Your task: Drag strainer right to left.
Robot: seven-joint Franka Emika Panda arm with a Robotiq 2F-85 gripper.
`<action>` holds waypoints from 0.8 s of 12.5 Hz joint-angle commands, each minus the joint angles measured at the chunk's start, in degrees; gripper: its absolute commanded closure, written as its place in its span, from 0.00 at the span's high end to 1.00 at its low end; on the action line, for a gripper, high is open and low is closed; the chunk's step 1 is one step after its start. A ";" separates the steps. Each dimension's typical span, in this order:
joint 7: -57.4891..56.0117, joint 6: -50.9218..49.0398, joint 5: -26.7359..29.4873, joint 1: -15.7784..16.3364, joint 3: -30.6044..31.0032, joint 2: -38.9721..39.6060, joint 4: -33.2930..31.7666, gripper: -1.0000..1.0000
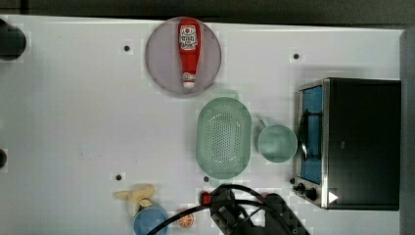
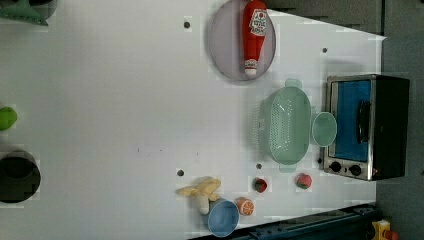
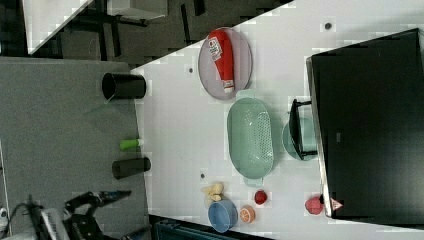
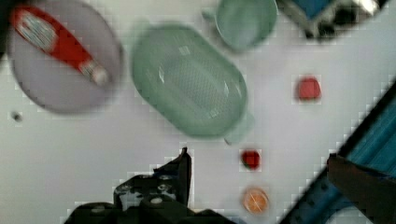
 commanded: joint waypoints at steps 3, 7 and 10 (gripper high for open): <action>3.48 15.86 0.45 -0.23 1.09 15.93 -7.77 1.00; 16.12 26.97 0.45 -0.22 1.55 28.79 -9.76 1.00; 24.07 36.31 0.46 -0.08 1.71 39.11 -9.84 1.00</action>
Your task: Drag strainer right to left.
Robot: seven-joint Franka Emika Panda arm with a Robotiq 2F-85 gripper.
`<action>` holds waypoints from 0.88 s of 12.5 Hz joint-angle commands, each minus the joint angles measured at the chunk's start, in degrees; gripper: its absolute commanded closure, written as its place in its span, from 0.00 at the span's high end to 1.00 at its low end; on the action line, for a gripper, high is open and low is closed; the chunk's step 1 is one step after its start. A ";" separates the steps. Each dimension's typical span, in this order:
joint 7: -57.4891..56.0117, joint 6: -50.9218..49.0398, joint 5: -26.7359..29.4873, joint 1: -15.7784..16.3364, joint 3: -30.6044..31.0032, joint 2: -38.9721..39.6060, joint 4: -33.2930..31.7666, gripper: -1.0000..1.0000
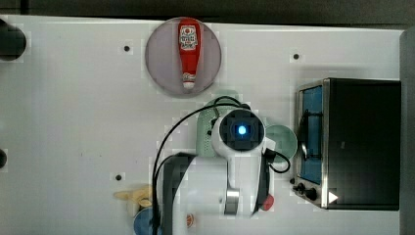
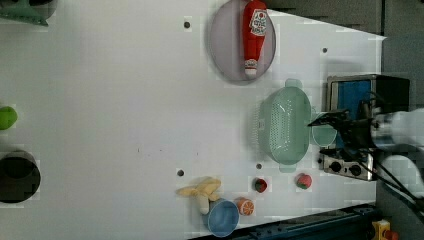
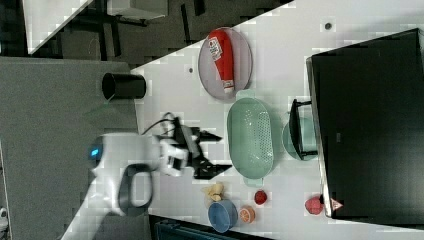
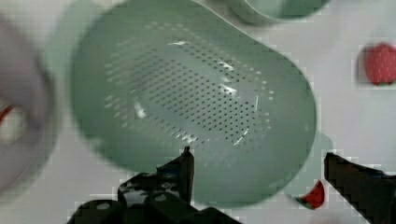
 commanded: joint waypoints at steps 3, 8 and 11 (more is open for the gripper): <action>15.02 16.12 -0.98 0.33 1.82 9.41 0.09 1.00; 21.48 27.31 -0.95 1.82 3.26 19.48 -0.01 1.00; 22.19 29.58 -0.89 2.79 3.33 22.51 0.00 1.00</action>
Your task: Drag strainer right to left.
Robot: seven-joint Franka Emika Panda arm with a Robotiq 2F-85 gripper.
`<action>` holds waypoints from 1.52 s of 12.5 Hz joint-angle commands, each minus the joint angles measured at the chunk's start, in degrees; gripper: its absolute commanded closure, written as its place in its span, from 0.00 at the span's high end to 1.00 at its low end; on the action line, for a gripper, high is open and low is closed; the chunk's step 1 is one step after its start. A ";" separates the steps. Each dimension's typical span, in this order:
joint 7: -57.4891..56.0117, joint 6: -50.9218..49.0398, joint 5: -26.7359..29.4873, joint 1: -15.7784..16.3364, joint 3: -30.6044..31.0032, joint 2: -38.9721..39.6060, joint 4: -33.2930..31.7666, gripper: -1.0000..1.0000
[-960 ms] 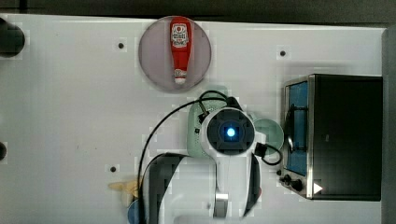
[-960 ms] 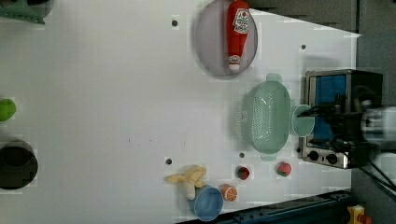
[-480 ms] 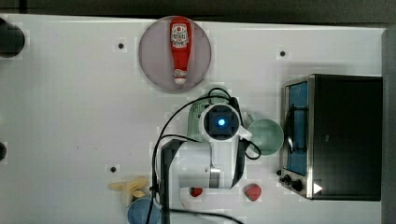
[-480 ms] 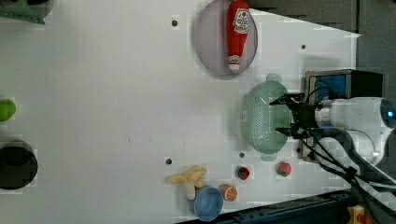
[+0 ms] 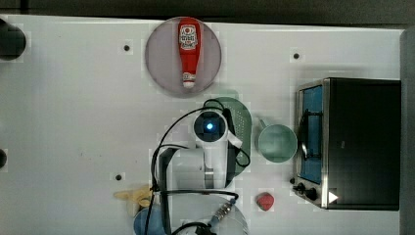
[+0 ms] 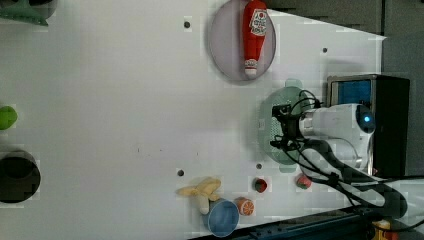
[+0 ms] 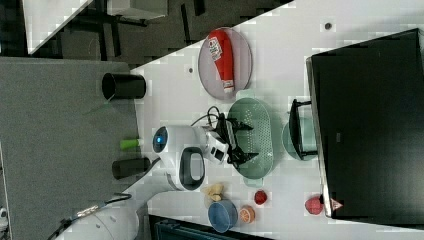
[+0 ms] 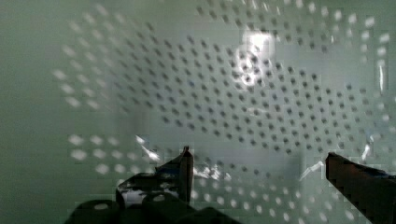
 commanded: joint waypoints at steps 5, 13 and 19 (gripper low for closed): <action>5.15 3.06 4.88 3.06 0.81 -1.33 0.45 1.00; 12.42 2.50 11.23 10.96 4.01 -1.30 0.66 1.00; 25.70 1.26 11.23 18.62 5.13 -0.04 3.45 1.00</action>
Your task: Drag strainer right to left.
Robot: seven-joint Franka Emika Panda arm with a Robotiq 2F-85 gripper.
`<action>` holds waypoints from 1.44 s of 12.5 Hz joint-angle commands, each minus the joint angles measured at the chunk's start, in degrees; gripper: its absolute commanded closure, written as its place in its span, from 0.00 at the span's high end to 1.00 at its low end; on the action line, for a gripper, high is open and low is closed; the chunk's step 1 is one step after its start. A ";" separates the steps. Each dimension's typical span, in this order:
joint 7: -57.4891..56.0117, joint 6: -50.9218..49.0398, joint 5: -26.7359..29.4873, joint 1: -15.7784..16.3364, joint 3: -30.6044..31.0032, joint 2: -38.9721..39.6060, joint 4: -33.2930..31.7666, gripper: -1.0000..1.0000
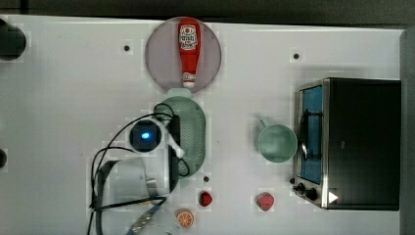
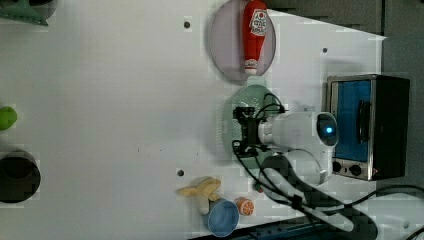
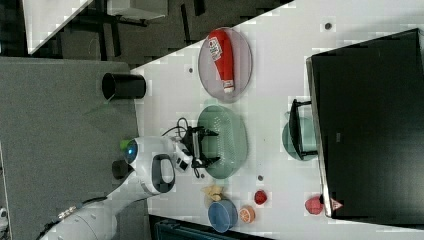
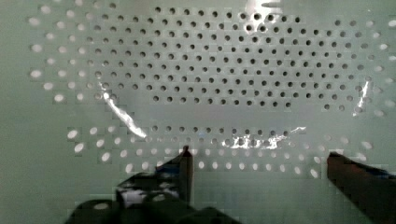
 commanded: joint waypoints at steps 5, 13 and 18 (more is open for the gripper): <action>10.73 -2.60 0.47 6.68 1.72 3.67 8.24 1.00; 12.66 -7.41 4.11 12.15 1.74 8.83 18.74 1.00; 18.19 -7.65 4.99 15.39 1.75 11.68 23.57 1.00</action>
